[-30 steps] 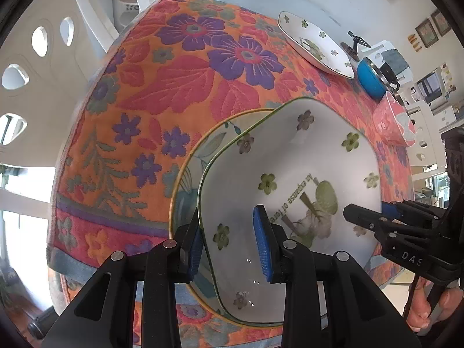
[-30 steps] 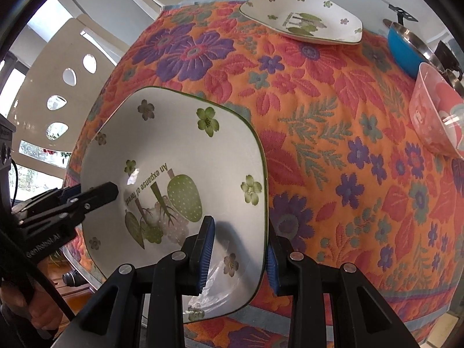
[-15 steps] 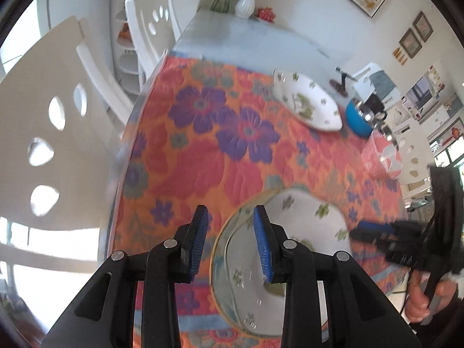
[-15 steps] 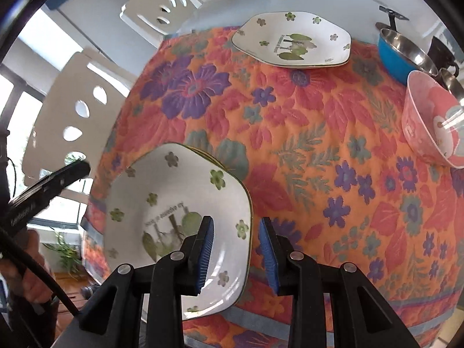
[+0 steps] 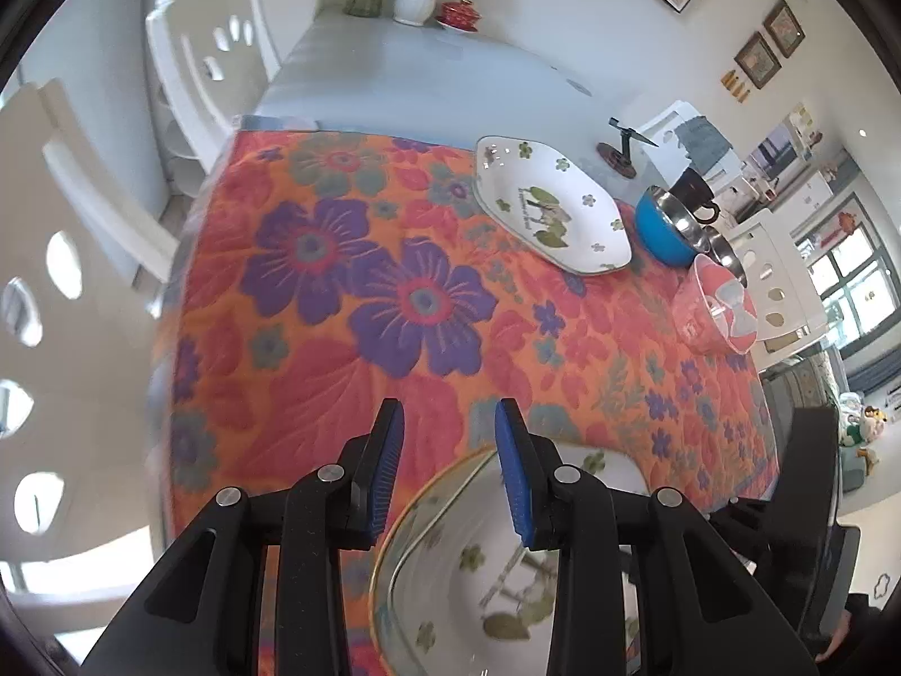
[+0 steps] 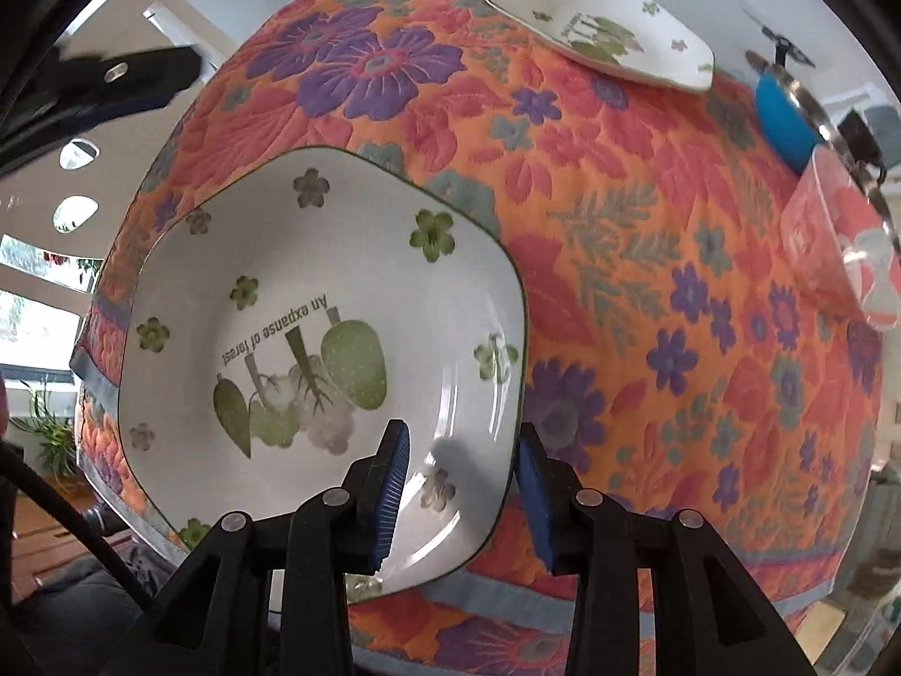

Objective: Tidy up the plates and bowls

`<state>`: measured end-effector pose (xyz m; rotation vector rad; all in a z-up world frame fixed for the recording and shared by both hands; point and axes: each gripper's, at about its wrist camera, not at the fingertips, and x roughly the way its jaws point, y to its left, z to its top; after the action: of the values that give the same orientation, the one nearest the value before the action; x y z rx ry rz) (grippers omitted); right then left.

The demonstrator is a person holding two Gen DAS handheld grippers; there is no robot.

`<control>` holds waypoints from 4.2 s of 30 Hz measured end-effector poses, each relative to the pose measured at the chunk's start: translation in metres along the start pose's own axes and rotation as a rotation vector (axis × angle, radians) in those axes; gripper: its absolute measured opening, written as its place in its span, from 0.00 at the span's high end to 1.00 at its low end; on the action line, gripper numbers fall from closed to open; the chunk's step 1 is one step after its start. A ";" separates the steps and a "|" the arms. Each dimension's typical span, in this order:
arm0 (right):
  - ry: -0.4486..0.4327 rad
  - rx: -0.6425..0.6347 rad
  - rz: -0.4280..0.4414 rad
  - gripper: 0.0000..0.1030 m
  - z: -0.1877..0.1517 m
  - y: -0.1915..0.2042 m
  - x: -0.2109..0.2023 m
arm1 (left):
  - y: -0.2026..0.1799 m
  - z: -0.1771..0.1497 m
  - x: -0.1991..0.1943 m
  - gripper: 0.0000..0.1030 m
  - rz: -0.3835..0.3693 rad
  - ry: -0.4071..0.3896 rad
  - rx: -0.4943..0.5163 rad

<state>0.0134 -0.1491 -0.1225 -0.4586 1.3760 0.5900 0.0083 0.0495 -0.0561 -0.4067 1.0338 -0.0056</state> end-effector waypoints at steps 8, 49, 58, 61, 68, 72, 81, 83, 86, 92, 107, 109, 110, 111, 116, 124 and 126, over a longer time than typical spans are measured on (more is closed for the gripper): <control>-0.086 -0.126 -0.010 0.65 0.024 0.007 -0.019 | -0.024 0.050 0.014 0.51 -0.058 -0.037 0.038; -0.298 0.490 0.107 0.69 0.213 -0.212 0.047 | -0.026 0.179 0.200 0.73 -0.165 0.124 0.003; -0.300 0.483 0.150 0.69 0.179 -0.186 0.005 | -0.039 0.149 0.131 0.73 -0.121 0.050 -0.047; -0.310 0.462 0.164 0.69 0.164 -0.170 -0.018 | -0.042 0.133 0.097 0.73 -0.101 0.018 -0.069; -0.317 0.366 0.187 0.69 0.126 -0.123 -0.061 | -0.038 0.081 0.028 0.73 -0.036 -0.038 -0.127; -0.296 0.342 0.248 0.69 0.101 -0.105 -0.065 | -0.032 0.046 0.002 0.73 -0.017 -0.050 -0.169; -0.245 0.208 0.278 0.68 0.043 -0.055 -0.070 | -0.020 -0.030 -0.033 0.73 0.078 -0.046 -0.226; -0.217 0.181 0.279 0.68 0.031 -0.046 -0.063 | -0.015 -0.045 -0.034 0.73 0.079 -0.038 -0.253; -0.173 0.167 0.279 0.68 0.019 -0.037 -0.051 | -0.008 -0.066 -0.034 0.73 0.073 -0.017 -0.270; -0.140 0.149 0.219 0.68 0.005 -0.023 -0.037 | 0.008 -0.096 -0.019 0.73 0.020 0.048 -0.316; -0.116 0.182 0.176 0.68 -0.003 -0.015 -0.024 | 0.012 -0.102 -0.004 0.72 0.008 0.114 -0.265; -0.111 0.190 0.180 0.68 -0.002 -0.015 -0.023 | 0.012 -0.101 -0.005 0.72 0.010 0.117 -0.254; -0.109 0.193 0.182 0.68 -0.002 -0.015 -0.023 | 0.012 -0.102 -0.005 0.72 0.008 0.118 -0.251; -0.110 0.197 0.181 0.68 -0.002 -0.015 -0.023 | 0.012 -0.102 -0.005 0.72 0.006 0.119 -0.250; -0.124 0.202 0.150 0.69 0.000 -0.017 -0.027 | 0.014 -0.102 -0.009 0.71 -0.010 0.112 -0.244; -0.215 0.111 0.072 0.70 0.000 0.004 -0.054 | 0.008 -0.092 -0.040 0.68 0.117 0.018 -0.186; -0.215 0.124 0.075 0.70 0.000 -0.001 -0.056 | 0.009 -0.085 -0.049 0.68 0.130 -0.010 -0.176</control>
<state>0.0086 -0.1564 -0.0671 -0.2374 1.2200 0.5936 -0.0893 0.0392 -0.0561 -0.4981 1.0533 0.2045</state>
